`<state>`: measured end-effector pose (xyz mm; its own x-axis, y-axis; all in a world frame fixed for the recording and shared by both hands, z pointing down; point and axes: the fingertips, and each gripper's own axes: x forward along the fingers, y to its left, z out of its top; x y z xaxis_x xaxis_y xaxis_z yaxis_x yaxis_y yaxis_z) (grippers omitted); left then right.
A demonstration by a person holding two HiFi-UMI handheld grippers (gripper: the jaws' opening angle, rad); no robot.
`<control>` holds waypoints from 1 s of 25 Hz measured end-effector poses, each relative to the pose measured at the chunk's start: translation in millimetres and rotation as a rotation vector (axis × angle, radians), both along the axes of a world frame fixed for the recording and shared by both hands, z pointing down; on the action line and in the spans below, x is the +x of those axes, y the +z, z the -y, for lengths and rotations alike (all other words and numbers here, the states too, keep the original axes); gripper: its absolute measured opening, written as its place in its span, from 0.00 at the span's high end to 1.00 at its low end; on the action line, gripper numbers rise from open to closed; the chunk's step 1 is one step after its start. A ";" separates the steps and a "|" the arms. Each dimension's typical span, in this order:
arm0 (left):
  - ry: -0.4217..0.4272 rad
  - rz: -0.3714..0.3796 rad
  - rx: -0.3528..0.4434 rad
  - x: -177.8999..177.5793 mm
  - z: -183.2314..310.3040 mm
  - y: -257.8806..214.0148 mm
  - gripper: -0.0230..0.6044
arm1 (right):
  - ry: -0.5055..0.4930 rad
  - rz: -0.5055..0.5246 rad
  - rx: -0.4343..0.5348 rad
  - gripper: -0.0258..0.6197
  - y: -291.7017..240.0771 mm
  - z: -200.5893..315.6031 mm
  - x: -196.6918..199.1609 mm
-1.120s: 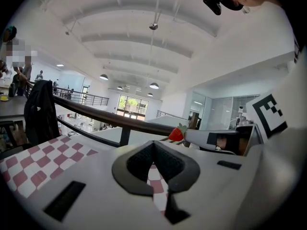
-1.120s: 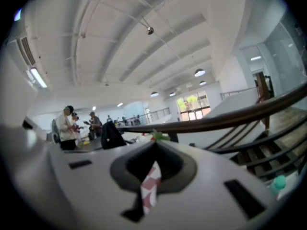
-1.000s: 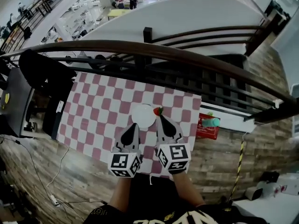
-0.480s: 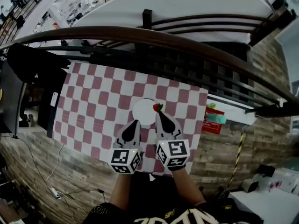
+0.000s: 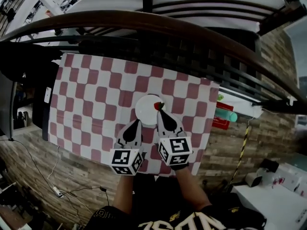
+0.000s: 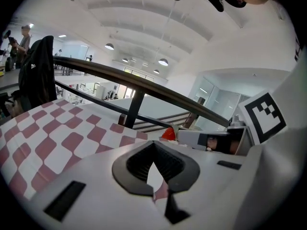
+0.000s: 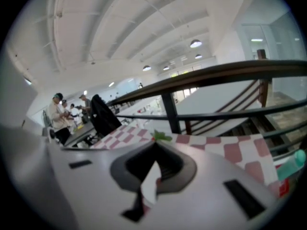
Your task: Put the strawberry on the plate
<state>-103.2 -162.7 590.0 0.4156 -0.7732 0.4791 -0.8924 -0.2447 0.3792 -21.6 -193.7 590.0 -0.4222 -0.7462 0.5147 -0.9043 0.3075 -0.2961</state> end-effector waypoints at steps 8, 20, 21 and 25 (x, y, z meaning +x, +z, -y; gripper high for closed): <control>0.000 -0.016 -0.059 -7.9 8.1 34.9 0.95 | 0.014 -0.015 -0.116 0.94 55.6 -2.1 -4.7; 0.015 -0.016 -0.160 -15.6 -3.9 81.9 0.95 | 0.012 0.012 -0.284 0.94 120.6 -16.7 -18.2; 0.017 -0.018 -0.163 -15.3 -4.6 84.1 0.95 | 0.013 0.019 -0.293 0.94 123.1 -16.7 -19.1; 0.015 -0.028 -0.173 -14.8 -6.7 90.2 0.95 | 0.011 0.001 -0.324 0.94 133.3 -16.7 -19.7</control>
